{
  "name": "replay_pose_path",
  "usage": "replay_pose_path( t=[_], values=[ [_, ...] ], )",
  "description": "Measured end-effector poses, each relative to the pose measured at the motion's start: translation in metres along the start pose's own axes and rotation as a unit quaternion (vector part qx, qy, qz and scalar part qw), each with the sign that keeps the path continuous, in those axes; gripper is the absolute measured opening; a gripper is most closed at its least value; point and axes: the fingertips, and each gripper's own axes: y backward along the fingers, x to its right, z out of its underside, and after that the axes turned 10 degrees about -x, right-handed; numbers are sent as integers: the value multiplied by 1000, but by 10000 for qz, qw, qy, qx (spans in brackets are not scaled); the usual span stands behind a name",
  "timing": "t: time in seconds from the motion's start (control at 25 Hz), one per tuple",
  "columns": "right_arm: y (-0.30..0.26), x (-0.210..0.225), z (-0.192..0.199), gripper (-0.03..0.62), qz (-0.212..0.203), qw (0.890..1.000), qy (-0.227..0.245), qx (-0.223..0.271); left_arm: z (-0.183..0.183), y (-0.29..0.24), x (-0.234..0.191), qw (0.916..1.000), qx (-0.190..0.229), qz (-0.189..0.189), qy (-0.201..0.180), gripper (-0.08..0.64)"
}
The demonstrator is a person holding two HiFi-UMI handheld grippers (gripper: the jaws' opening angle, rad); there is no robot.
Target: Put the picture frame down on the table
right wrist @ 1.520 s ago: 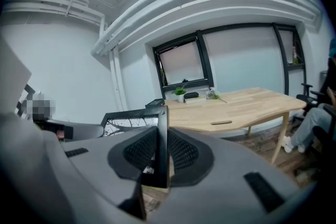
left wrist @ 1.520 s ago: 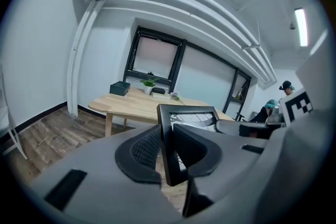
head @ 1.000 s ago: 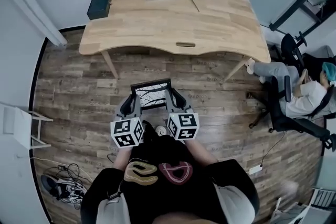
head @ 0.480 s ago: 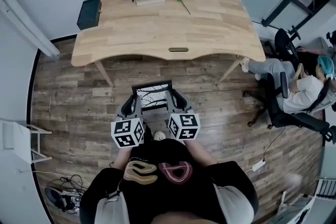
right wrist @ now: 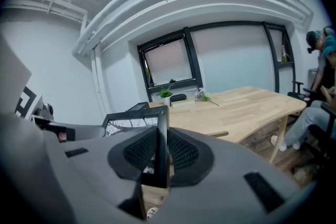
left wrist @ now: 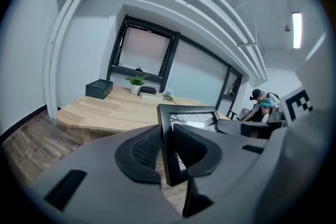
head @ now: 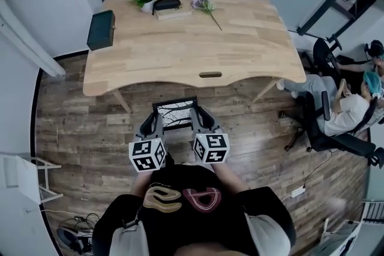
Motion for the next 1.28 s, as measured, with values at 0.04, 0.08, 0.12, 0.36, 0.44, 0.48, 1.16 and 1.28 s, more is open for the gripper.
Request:
replay_pose_path(
  t=[0.04,0.08,0.12,0.36,0.44,0.48,1.16,1.28],
  values=[
    [-7,-2,-4,74,30,10000,-1,-6,-5,-6,-7,10000,-14,27,-6,83],
    [-15,-4,-7,74,63,10000,-8,-17,-10,-11,-13,10000,-33,58,-16,83],
    [-21,-5,-11,74,98,9999,-15,-30,-15,-16,-18,9999,-52,96,-26,83],
    [-66,-16,-32,74,316,9995,3,-58,-41,-46,-53,9994,-125,316,-32,83],
    [-80,-23,-39,74,369,9993,-3,-52,-51,-53,-68,9992,-145,366,-61,83],
    [-87,-27,-43,74,398,9992,0,-43,-56,-57,-75,9991,-158,393,-78,83],
    [-177,-76,-81,74,595,9981,-154,75,-115,-98,-167,9977,-262,518,-347,83],
    [-185,-72,-85,74,585,9982,-108,57,-117,-105,-169,9982,-255,477,-276,83]
  ],
)
